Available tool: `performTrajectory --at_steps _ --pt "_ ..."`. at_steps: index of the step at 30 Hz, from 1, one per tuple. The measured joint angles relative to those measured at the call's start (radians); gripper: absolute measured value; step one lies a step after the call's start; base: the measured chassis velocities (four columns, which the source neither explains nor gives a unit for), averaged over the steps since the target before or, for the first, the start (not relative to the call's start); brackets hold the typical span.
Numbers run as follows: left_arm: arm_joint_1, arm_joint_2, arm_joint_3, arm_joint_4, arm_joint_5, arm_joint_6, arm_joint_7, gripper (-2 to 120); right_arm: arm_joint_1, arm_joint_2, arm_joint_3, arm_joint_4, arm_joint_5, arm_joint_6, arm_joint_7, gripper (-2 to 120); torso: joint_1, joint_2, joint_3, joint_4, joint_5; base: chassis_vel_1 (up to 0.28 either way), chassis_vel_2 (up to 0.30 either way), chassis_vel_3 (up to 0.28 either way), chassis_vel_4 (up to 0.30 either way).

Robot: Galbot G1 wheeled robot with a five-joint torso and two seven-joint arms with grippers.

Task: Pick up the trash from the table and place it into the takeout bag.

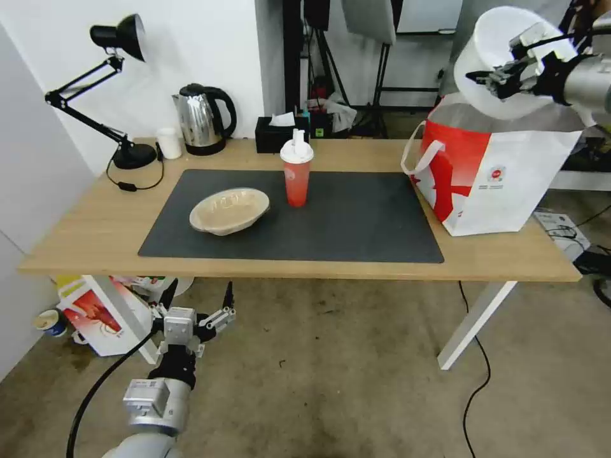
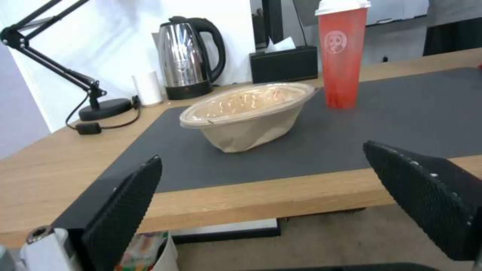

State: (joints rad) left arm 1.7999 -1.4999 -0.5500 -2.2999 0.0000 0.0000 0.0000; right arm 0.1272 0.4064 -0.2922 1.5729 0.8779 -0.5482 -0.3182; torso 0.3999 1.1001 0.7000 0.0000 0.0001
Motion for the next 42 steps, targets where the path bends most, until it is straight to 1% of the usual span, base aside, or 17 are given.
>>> performTrajectory --at_steps 14,25,27,28,30,31,32,33,36,37,39,40,41,42 --pt "0.000 0.000 0.000 0.000 0.000 0.000 0.000 100 -0.039 0.002 0.004 -0.015 -0.025 0.002 -0.008 0 0.000 0.000 0.000 0.0001 -0.0001 0.000 0.000 0.000 0.000" --pt "0.000 0.000 0.000 0.000 0.000 0.000 0.000 100 -0.048 0.002 0.000 0.002 -0.026 -0.008 -0.007 0 0.000 0.000 0.000 0.0001 -0.0001 0.000 0.000 0.000 0.000" --pt "0.000 0.000 0.000 0.000 0.000 0.000 0.000 100 -0.045 0.001 -0.001 0.002 -0.029 -0.009 -0.005 10 0.000 0.000 0.000 0.0000 -0.0002 0.000 0.000 0.000 0.000" --pt "0.000 0.000 0.000 0.000 0.000 0.000 0.000 100 -0.045 0.001 -0.001 0.002 -0.029 -0.009 -0.005 10 0.000 0.000 0.000 0.0000 -0.0002 0.000 0.000 0.000 0.000" --pt "0.000 0.000 0.000 0.000 0.000 0.000 0.000 100 -0.044 0.000 -0.002 0.002 -0.030 -0.010 -0.003 18 0.000 0.000 0.000 0.0000 -0.0001 0.000 0.000 0.000 0.000" --pt "0.000 0.000 0.000 0.000 0.000 0.000 0.000 100 -0.044 0.000 -0.002 0.002 -0.030 -0.010 -0.002 18 0.000 0.000 0.000 0.0000 -0.0001 0.000 0.000 0.000 0.000" --pt "0.000 0.000 0.000 0.000 0.000 0.000 0.000 100 -0.043 0.000 -0.002 0.002 -0.030 -0.011 0.000 26 0.000 0.000 0.000 0.0000 -0.0001 0.000 0.000 0.000 0.000" --pt "0.000 0.000 0.000 0.000 0.000 0.000 0.000 100 -0.043 0.000 -0.002 0.002 -0.030 -0.011 0.000 26 0.000 0.000 0.000 0.0000 -0.0001 0.000 0.000 0.000 0.000" --pt "0.000 0.000 0.000 0.000 0.000 0.000 0.000 100 -0.042 -0.001 -0.002 0.001 -0.030 -0.013 0.001 38 0.000 0.000 0.000 0.0000 -0.0001 0.000 0.000 0.000 0.000" --pt "0.000 0.000 0.000 0.000 0.000 0.000 0.000 100 -0.042 -0.001 -0.002 0.001 -0.030 -0.013 0.001 40 0.000 0.000 0.000 0.0000 -0.0001 0.000 0.000 0.000 0.000" --pt "0.000 0.000 0.000 0.000 0.000 0.000 0.000 100 -0.042 -0.001 -0.002 0.001 -0.030 -0.013 0.001 40 0.000 0.000 0.000 0.0000 -0.0001 0.000 0.000 0.000 0.000" --pt "0.000 0.000 0.000 0.000 0.000 0.000 0.000 100 -0.042 -0.002 -0.002 0.001 -0.030 -0.014 0.001 51 0.000 0.000 0.000 0.0000 -0.0001 0.000 0.000 0.000 0.000" --pt "0.000 0.000 0.000 0.000 0.000 0.000 0.000 100 -0.041 -0.002 -0.002 0.001 -0.030 -0.015 0.001 56 0.000 0.000 0.000 0.0000 -0.0001 0.000 0.000 0.000 0.000" --pt "0.000 0.000 0.000 0.000 0.000 0.000 0.000 100 -0.041 -0.002 -0.002 0.001 -0.031 -0.015 0.001 58 0.000 0.000 0.000 0.0000 -0.0001 0.000 0.000 0.000 0.000"
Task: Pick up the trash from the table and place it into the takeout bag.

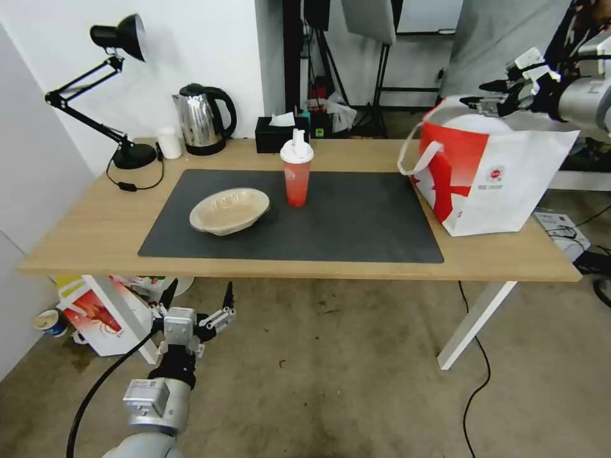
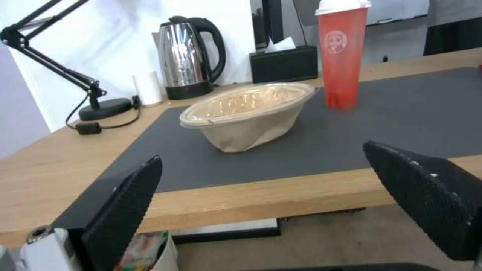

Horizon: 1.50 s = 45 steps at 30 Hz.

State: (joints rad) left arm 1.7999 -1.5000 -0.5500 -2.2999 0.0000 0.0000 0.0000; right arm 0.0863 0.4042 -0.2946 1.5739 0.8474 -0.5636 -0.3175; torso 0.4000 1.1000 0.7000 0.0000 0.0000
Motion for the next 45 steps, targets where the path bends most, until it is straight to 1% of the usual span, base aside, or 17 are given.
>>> performTrajectory --at_steps 1,3,6,7,10,16,22,25,26,29,31,34,37,39,41,42,45 --pt "0.000 0.000 0.000 0.000 0.000 0.000 0.000 100 0.000 0.000 0.000 0.000 0.000 0.000 0.000 58 0.000 0.000 0.000 0.0000 0.0000 0.000 0.000 0.000 0.000" --pt "0.000 0.000 0.000 0.000 0.000 0.000 0.000 100 0.001 0.000 0.000 0.000 0.000 -0.003 0.000 71 0.000 0.000 0.000 0.0000 0.0000 0.000 0.000 0.000 0.000" --pt "0.000 0.000 0.000 0.000 0.000 0.000 0.000 100 0.002 0.000 0.000 0.000 0.000 -0.004 0.000 75 0.000 0.000 0.000 0.0000 0.0000 0.000 0.000 0.000 0.000" --pt "0.000 0.000 0.000 0.000 0.000 0.000 0.000 100 0.002 0.000 0.000 0.000 0.000 -0.005 0.000 84 0.000 0.000 0.000 0.0000 0.0000 0.000 0.000 0.000 0.000" --pt "0.000 0.000 0.000 0.000 0.000 0.000 0.000 100 0.004 0.002 -0.001 0.001 0.000 -0.007 0.000 97 0.000 0.000 0.000 0.0000 0.0000 0.000 0.000 0.000 0.000" --pt "0.000 0.000 0.000 0.000 0.000 0.000 0.000 100 0.004 0.002 -0.001 0.005 0.001 -0.008 0.006 100 0.000 0.000 0.000 0.0000 0.0000 0.000 0.000 0.000 0.000" --pt "0.000 0.000 0.000 0.000 0.000 0.000 0.000 100 0.005 0.008 0.011 0.045 0.078 0.005 0.079 100 0.000 0.000 0.000 0.0000 0.0000 0.000 0.000 0.000 0.000" --pt "0.000 0.000 0.000 0.000 0.000 0.000 0.000 100 0.004 0.015 0.038 0.145 0.247 0.041 0.221 100 0.000 0.000 0.000 0.0002 -0.0001 0.000 0.000 0.000 0.000" --pt "0.000 0.000 0.000 0.000 0.000 0.000 0.000 100 0.004 0.015 0.038 0.145 0.247 0.041 0.221 100 0.000 0.000 0.000 0.0002 -0.0001 0.000 0.000 0.000 0.000" --pt "0.000 0.000 0.000 0.000 0.000 0.000 0.000 100 -0.014 0.016 0.065 0.253 0.404 0.088 0.346 100 0.000 0.000 0.000 0.0001 -0.0002 0.000 0.000 0.000 0.000" --pt "0.000 0.000 0.000 0.000 0.000 0.000 0.000 100 -0.032 0.018 0.079 0.293 0.436 0.122 0.384 100 0.000 0.000 0.000 0.0000 -0.0002 0.000 0.000 0.000 0.000" --pt "0.000 0.000 0.000 0.000 0.000 0.000 0.000 100 -0.097 0.023 0.118 0.402 0.492 0.237 0.456 100 0.000 0.000 0.000 0.0001 -0.0001 0.000 0.000 0.000 0.000" --pt "0.000 0.000 0.000 0.000 0.000 0.000 0.000 100 -0.153 0.031 0.159 0.459 0.526 0.282 0.473 100 0.000 0.000 0.000 0.0000 -0.0001 0.000 0.000 0.000 0.000" --pt "0.000 0.000 0.000 0.000 0.000 0.000 0.000 100 -0.256 0.041 0.224 0.525 0.535 0.329 0.473 100 0.000 0.000 0.000 -0.0001 -0.0002 0.000 0.000 0.000 0.000" --pt "0.000 0.000 0.000 0.000 0.000 0.000 0.000 100 -0.393 0.066 0.310 0.600 0.492 0.374 0.494 100 0.000 0.000 0.000 0.0000 -0.0002 0.000 0.000 0.000 0.000" --pt "0.000 0.000 0.000 0.000 0.000 0.000 0.000 100 -0.393 0.066 0.310 0.600 0.492 0.374 0.494 100 0.000 0.000 0.000 0.0000 -0.0002 0.000 0.000 0.000 0.000" --pt "0.000 0.000 0.000 0.000 0.000 0.000 0.000 100 -0.596 0.106 0.424 0.696 0.362 0.422 0.557 100 0.000 0.000 0.000 -0.0001 0.0000 0.000 0.000 0.000 0.000"
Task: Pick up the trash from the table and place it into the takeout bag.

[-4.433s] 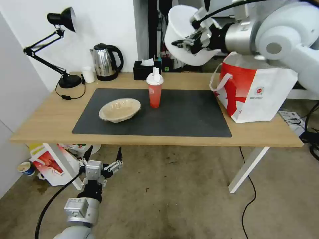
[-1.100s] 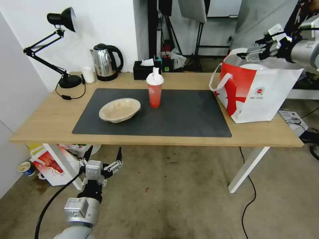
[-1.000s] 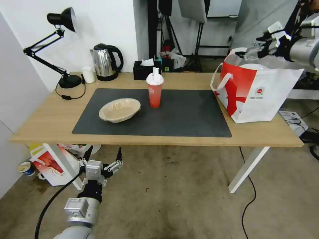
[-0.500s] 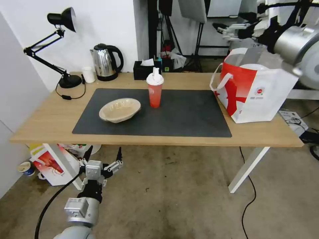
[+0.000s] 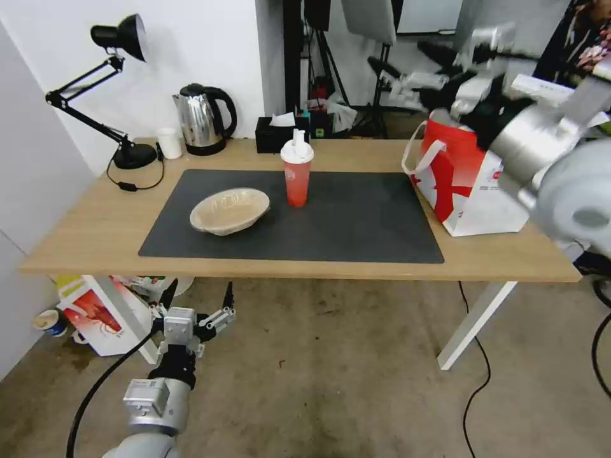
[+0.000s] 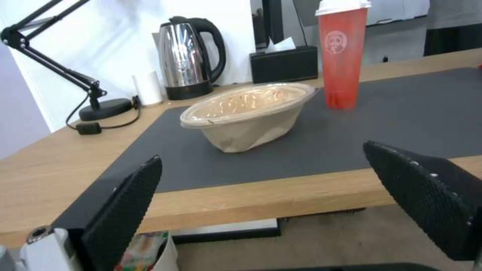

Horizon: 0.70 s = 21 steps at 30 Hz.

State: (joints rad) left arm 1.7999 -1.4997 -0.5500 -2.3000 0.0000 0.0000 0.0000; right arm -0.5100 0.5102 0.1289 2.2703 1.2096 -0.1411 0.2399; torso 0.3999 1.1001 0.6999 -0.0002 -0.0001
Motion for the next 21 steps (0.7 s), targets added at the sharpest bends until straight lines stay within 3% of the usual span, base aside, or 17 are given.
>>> performTrajectory --at_steps 6,11,15,16,19,21 --pt "0.000 0.000 0.000 0.000 0.000 0.000 0.000 100 -0.265 0.091 0.096 0.085 -0.199 0.072 0.087 100 0.000 0.000 0.000 0.0003 0.0001 0.000 0.000 0.000 0.000" --pt "0.000 0.000 0.000 0.000 0.000 0.000 0.000 100 -0.372 0.132 0.128 0.105 -0.294 0.106 0.103 100 0.000 0.000 0.000 0.0002 0.0001 0.000 0.000 0.000 0.000" --pt "0.000 0.000 0.000 0.000 0.000 0.000 0.000 100 -0.609 0.263 0.173 0.165 -0.526 0.160 0.134 100 0.000 0.000 0.000 0.0002 -0.0001 0.000 0.000 0.000 0.000" --pt "0.000 0.000 0.000 0.000 0.000 0.000 0.000 100 -0.609 0.263 0.173 0.165 -0.526 0.160 0.134 100 0.000 0.000 0.000 0.0002 -0.0001 0.000 0.000 0.000 0.000" --pt "0.000 0.000 0.000 0.000 0.000 0.000 0.000 100 -0.768 0.389 0.185 0.207 -0.676 0.192 0.135 100 0.000 0.000 0.000 0.0000 0.0000 0.000 0.000 0.000 0.000" --pt "0.000 0.000 0.000 0.000 0.000 0.000 0.000 100 -0.798 0.418 0.187 0.213 -0.709 0.201 0.134 100 0.000 0.000 0.000 -0.0001 0.0002 0.000 0.000 0.000 0.000"
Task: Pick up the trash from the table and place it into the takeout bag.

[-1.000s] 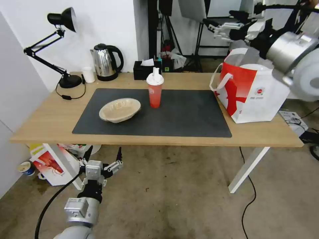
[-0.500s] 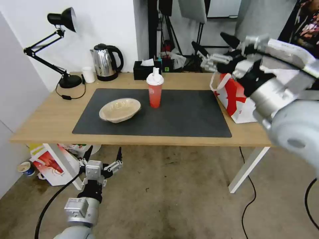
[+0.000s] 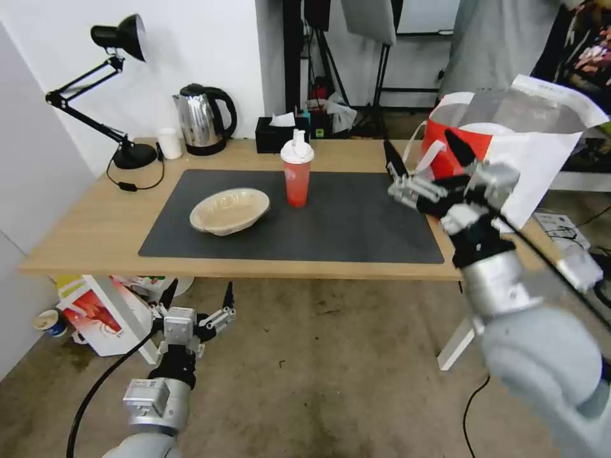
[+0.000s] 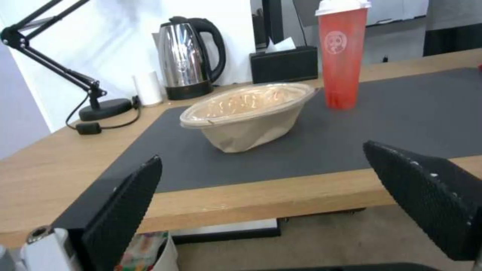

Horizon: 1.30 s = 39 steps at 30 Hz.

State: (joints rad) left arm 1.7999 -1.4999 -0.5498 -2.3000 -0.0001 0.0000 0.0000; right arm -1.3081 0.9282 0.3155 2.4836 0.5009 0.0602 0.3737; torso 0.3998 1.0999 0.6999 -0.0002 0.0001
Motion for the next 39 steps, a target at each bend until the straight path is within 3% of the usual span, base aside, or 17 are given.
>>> performTrajectory --at_steps 4,9,18,25,39 --pt "0.000 0.000 0.000 0.000 0.000 0.000 0.000 100 -0.159 0.134 -0.001 -0.001 -0.192 0.091 -0.004 100 0.000 0.000 0.000 0.0004 -0.0003 0.000 0.000 0.000 0.000" --pt "0.000 0.000 0.000 0.000 0.000 0.000 0.000 100 -0.289 0.214 -0.020 -0.005 -0.314 0.165 0.014 100 0.000 0.000 0.000 0.0002 -0.0003 0.000 0.000 0.000 0.000" --pt "0.000 0.000 0.000 0.000 0.000 0.000 0.000 100 -0.423 0.294 -0.050 -0.033 -0.484 0.281 0.124 100 0.000 0.000 0.000 0.0002 -0.0002 0.000 0.000 0.000 0.000" --pt "0.000 0.000 0.000 0.000 0.000 0.000 0.000 100 -0.474 0.344 -0.092 -0.101 -0.560 0.366 0.135 100 0.000 0.000 0.000 0.0002 -0.0001 0.000 0.000 0.000 0.000" --pt "0.000 0.000 0.000 0.000 0.000 0.000 0.000 100 -0.508 0.360 -0.129 -0.153 -0.612 0.412 0.133 100 0.000 0.000 0.000 0.0002 -0.0002 0.000 0.000 0.000 0.000"
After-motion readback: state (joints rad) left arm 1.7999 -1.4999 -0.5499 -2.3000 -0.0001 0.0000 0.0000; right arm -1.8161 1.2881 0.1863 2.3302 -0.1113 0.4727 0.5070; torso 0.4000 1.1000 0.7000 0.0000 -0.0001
